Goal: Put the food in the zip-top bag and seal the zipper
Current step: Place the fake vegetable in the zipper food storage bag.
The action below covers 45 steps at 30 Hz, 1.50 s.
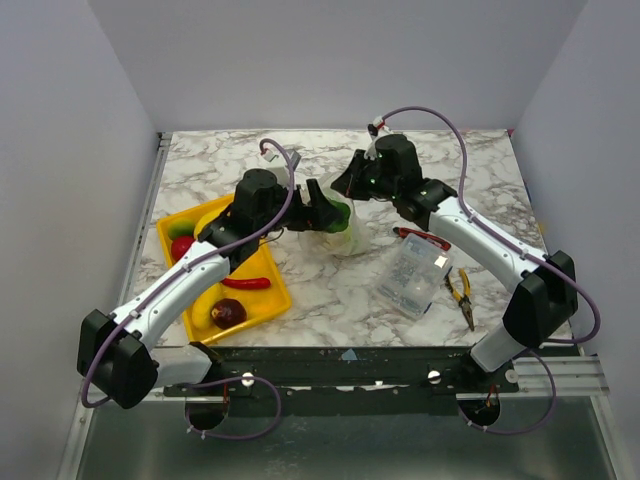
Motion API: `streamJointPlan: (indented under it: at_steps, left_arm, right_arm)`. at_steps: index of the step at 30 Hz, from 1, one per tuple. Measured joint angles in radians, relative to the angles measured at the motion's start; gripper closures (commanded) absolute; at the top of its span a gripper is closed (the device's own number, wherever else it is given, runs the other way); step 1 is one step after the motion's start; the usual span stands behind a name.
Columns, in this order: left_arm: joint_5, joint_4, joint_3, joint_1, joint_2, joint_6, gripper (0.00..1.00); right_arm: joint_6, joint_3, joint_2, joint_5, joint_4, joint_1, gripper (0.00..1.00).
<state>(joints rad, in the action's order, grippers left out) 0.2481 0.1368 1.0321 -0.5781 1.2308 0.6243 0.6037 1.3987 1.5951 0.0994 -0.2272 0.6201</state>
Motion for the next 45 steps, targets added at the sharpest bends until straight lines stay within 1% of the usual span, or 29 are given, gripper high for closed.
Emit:
streamJointPlan:
  at_steps: [2, 4, 6, 11, 17, 27, 35, 45]
  left_arm:
    - [0.000, 0.011, 0.000, 0.000, 0.010, -0.004, 0.15]
    - [0.001, 0.011, -0.006, 0.000, 0.013, -0.005, 0.07]
    - [0.001, 0.009, -0.013, 0.000, 0.012, -0.005, 0.02]
    - [0.004, 0.023, -0.015, 0.000, 0.013, -0.016, 0.02]
    - [0.003, 0.076, -0.002, 0.000, 0.013, -0.037, 0.01]
    - [0.002, 0.159, 0.075, 0.000, 0.014, -0.064, 0.01]
    - [-0.034, 0.252, 0.139, 0.000, 0.014, -0.107, 0.01]
    - [-0.041, 0.278, 0.150, 0.000, 0.043, -0.117, 0.01]
  right_arm:
    - [0.010, -0.010, -0.005, 0.004, 0.013, 0.000, 0.99]
    - [0.017, -0.013, -0.006, 0.007, 0.025, 0.000, 1.00]
    - [0.023, -0.014, -0.006, 0.008, 0.031, 0.000, 1.00]
    - [0.027, -0.014, -0.005, 0.016, 0.042, 0.000, 0.99]
    - [0.027, -0.014, -0.005, 0.018, 0.047, 0.000, 0.99]
    - [0.024, -0.014, -0.005, 0.018, 0.048, 0.000, 1.00]
    - [0.024, -0.014, -0.003, 0.018, 0.049, 0.000, 0.99]
    - [0.024, -0.014, 0.001, 0.019, 0.055, 0.000, 1.00]
